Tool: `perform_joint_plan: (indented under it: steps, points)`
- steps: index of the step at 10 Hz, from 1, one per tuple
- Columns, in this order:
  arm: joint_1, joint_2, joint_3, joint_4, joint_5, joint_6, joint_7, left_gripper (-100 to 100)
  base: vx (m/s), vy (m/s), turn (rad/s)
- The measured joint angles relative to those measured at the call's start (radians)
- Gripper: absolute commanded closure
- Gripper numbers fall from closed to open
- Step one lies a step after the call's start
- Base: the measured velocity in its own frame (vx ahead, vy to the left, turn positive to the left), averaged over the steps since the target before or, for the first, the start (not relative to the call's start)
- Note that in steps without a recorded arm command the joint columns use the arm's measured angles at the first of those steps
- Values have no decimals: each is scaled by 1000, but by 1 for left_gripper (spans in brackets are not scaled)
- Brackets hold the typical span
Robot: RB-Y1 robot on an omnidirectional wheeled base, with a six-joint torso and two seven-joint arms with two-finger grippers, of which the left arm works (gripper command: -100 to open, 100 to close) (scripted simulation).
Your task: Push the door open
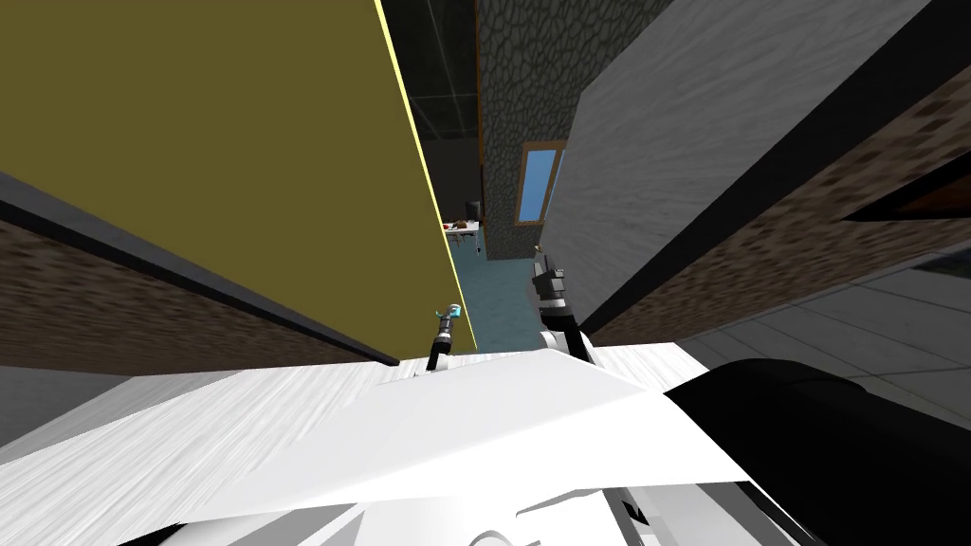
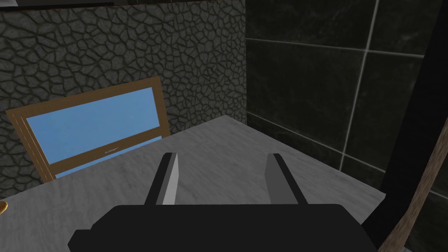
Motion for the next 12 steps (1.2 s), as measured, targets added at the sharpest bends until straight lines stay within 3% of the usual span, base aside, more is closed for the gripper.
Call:
perform_joint_plan:
  steps: [2,4,6,7,8,9,11,12]
  points:
    - [31,8,9,-39,4,29,-11,100,128,-65,42]
    - [-21,17,25,57,14,-17,2,100,142,-73,42]
    - [16,22,38,-12,18,13,-13,100,177,-56,55]
    - [13,29,48,-3,23,9,-13,100,203,-105,75]
    - [-12,31,63,40,31,-10,-13,100,142,-62,34]
    - [-18,35,69,51,34,-22,-12,100,55,-9,0]
    - [24,37,81,-29,38,12,-27,100,131,-67,62]
    - [22,38,89,-23,42,17,-31,100,75,-48,25]
